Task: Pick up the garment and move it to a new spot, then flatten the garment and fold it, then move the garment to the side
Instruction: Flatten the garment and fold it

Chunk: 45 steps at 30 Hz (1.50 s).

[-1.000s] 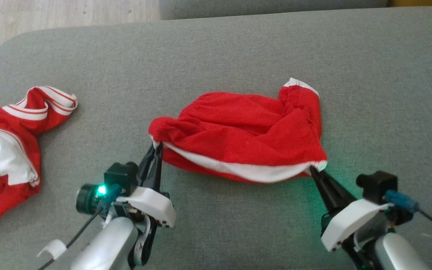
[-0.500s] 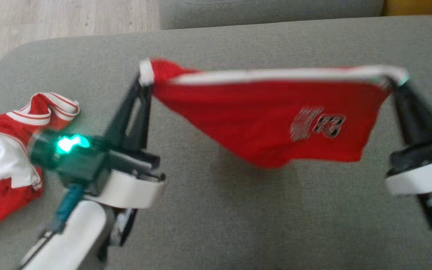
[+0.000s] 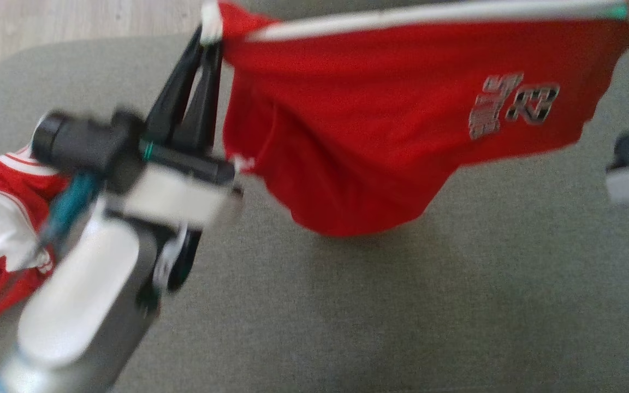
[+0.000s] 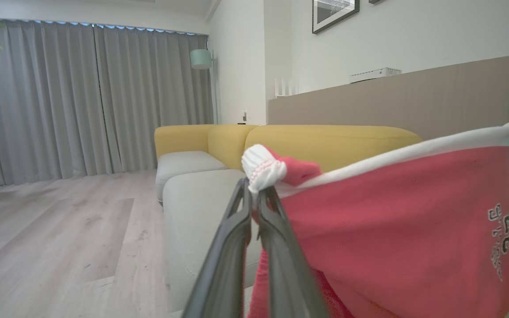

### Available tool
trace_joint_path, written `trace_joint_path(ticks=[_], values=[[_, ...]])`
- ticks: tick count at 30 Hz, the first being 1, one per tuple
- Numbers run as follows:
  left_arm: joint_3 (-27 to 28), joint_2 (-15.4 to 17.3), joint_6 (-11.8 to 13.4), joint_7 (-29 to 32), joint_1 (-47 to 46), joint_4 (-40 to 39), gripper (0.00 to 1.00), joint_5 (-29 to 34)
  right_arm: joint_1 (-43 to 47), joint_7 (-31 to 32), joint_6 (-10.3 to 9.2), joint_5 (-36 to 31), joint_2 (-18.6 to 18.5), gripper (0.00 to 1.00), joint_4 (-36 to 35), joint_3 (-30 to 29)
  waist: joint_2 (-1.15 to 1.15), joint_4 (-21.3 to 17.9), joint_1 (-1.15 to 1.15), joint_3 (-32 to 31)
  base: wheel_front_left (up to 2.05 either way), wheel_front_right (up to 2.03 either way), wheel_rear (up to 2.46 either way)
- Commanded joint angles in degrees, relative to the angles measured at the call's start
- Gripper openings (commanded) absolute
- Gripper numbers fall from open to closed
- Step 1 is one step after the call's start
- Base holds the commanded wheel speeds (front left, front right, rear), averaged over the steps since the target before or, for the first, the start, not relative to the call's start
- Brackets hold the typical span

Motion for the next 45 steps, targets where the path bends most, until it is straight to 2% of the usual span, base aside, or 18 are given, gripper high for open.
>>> trace_joint_path(ticks=[1,4,7,11,14,17,21,22,27,31,36,41,45], values=[[3.06,-0.71,-1.93,-0.39,-7.54,2.92,0.00,-1.88,-6.04,-0.54,-0.04,1.26,-0.70,0.00,1.76,1.37,0.00,-0.05,0.00,1.75,0.00,0.00,0.00],[3.86,-4.76,-5.78,-2.32,-15.46,14.43,0.00,-4.92,-15.24,-1.97,-0.04,3.35,-1.21,0.00,10.53,2.93,0.00,-0.10,0.00,3.24,0.00,0.00,0.00],[5.70,-8.66,-8.72,-6.74,-24.29,26.97,0.00,-6.44,-25.58,-4.65,-0.04,4.78,-1.00,0.00,19.57,4.57,0.00,-0.58,0.00,4.36,0.00,0.00,0.00],[8.68,-12.76,-11.43,-13.70,-33.15,41.16,0.00,-8.39,-36.93,-9.32,-0.04,5.33,0.14,0.00,30.17,6.96,0.00,-1.38,0.00,5.21,0.00,0.00,0.00],[10.91,-14.94,-12.32,-17.18,-36.21,51.29,0.00,-10.43,-41.55,-12.07,-0.04,6.29,1.55,0.00,37.68,9.30,0.00,-1.79,0.00,5.55,0.00,0.00,0.00],[12.45,-16.72,-13.18,-17.82,-35.22,61.75,0.00,-13.25,-41.65,-12.87,-0.04,8.16,3.16,0.00,45.53,12.71,0.00,-2.18,0.00,5.69,0.00,0.00,0.00],[13.15,-18.79,-15.35,-16.54,-30.54,74.90,0.00,-17.00,-36.67,-12.74,-0.04,11.91,4.94,0.00,55.36,17.92,0.00,-2.24,0.00,6.26,0.00,0.00,0.00],[13.15,-18.79,-15.35,-16.54,-30.54,74.90,0.00,-17.00,-36.67,-12.74,-0.04,11.91,4.94,0.00,55.36,17.92,0.00,-2.24,0.00,6.26,0.00,0.00,0.00],[11.26,-20.28,-18.70,-16.81,-23.92,84.06,0.00,-18.75,-28.30,-14.33,-0.04,17.30,5.19,0.00,63.39,23.94,0.00,-1.73,0.00,7.03,0.00,0.00,0.00],[9.44,-20.49,-20.80,-19.40,-19.35,85.13,0.00,-19.38,-21.67,-17.75,-0.04,20.57,3.25,0.00,64.48,27.04,0.00,-1.42,0.00,6.77,0.00,0.00,0.00],[7.83,-20.52,-22.06,-21.32,-12.63,80.13,0.00,-19.37,-13.00,-22.58,-0.04,22.61,-0.01,0.00,59.54,28.06,0.00,-1.14,0.00,4.84,0.00,0.00,0.00],[10.76,-19.13,-19.13,-21.43,-1.70,64.91,0.00,-15.53,-1.19,-21.76,-0.04,21.30,-3.44,0.00,47.86,24.20,0.00,-0.71,0.00,1.64,0.00,0.00,0.00],[10.98,-15.76,-14.60,-20.71,10.55,48.99,0.00,-13.74,10.34,-13.72,-0.04,18.05,-4.80,0.00,33.29,17.18,0.00,-0.96,0.00,-0.39,0.00,0.00,0.00]])
